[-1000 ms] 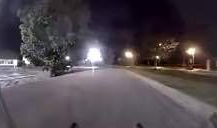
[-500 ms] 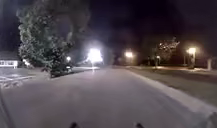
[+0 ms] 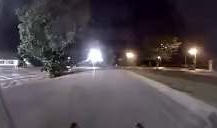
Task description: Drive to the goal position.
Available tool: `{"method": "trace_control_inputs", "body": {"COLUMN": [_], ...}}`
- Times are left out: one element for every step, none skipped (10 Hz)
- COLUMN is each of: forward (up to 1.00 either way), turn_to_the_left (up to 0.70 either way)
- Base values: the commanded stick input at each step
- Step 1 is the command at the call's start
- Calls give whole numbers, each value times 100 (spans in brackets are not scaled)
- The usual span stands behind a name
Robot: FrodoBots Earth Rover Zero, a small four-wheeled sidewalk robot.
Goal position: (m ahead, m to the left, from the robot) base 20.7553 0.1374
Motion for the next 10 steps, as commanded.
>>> {"method": "trace_control_inputs", "body": {"forward": [50,50,50,50,50,50,50,50,50,50], "turn_to_the_left": [0,0,0,0,0,0,0,0,0,0]}}
